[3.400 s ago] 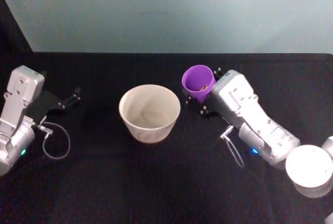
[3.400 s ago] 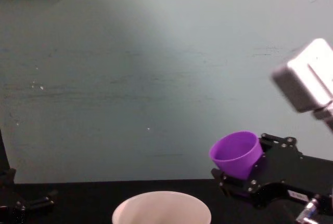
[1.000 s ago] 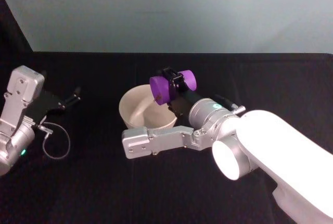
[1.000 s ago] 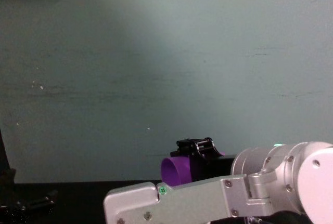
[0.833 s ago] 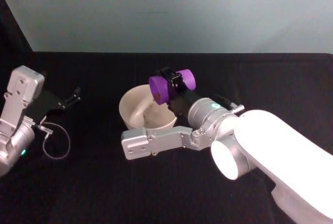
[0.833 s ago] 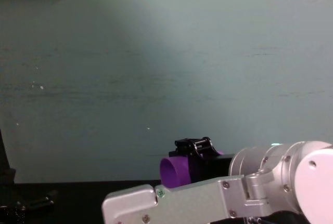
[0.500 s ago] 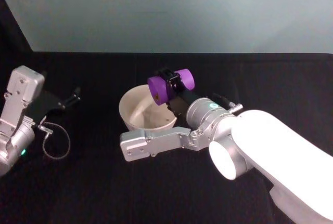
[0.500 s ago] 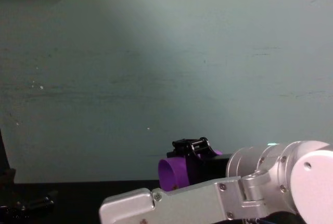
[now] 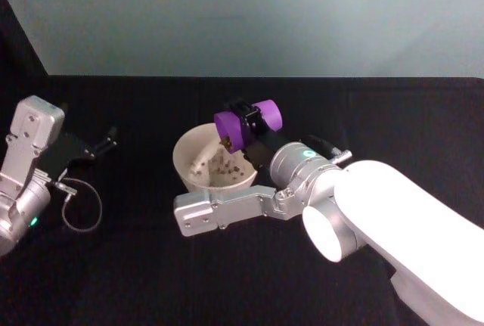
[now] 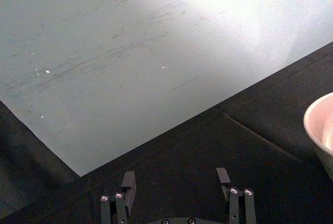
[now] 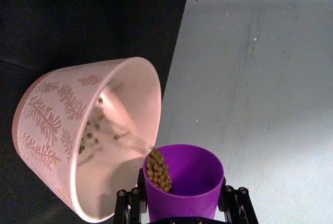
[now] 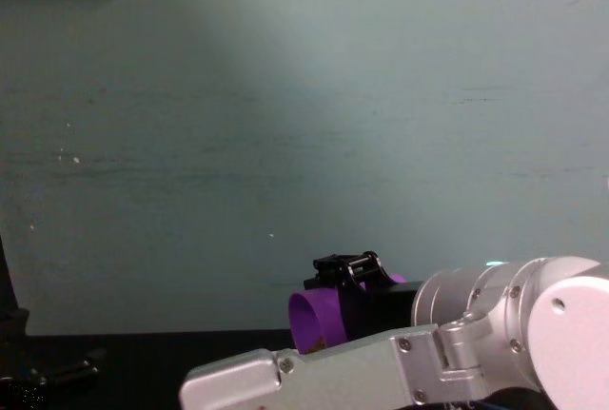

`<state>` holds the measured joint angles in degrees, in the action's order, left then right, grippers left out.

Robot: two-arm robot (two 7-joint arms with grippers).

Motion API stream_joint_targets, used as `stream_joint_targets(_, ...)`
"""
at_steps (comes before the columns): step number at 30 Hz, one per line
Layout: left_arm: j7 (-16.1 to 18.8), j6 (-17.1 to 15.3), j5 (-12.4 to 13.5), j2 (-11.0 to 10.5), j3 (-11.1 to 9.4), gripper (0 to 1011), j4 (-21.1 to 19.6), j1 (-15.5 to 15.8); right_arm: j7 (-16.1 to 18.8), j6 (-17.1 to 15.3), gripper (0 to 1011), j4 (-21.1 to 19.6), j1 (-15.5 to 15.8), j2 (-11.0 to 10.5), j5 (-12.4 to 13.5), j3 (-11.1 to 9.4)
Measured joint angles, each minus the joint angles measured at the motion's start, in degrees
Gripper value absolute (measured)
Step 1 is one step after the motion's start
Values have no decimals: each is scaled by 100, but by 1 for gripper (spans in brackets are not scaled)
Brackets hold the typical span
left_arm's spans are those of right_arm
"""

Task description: Pick up the cup and pour the mung beans from the cup into the bowl.

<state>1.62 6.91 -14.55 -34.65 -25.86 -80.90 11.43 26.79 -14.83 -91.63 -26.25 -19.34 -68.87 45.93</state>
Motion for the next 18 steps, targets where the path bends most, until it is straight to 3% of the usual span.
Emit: stream_joint_targets(18, 0, 0, 0, 0, 0, 1000, 0, 0, 34, 4, 734, -37, 25, -4, -10, -11)
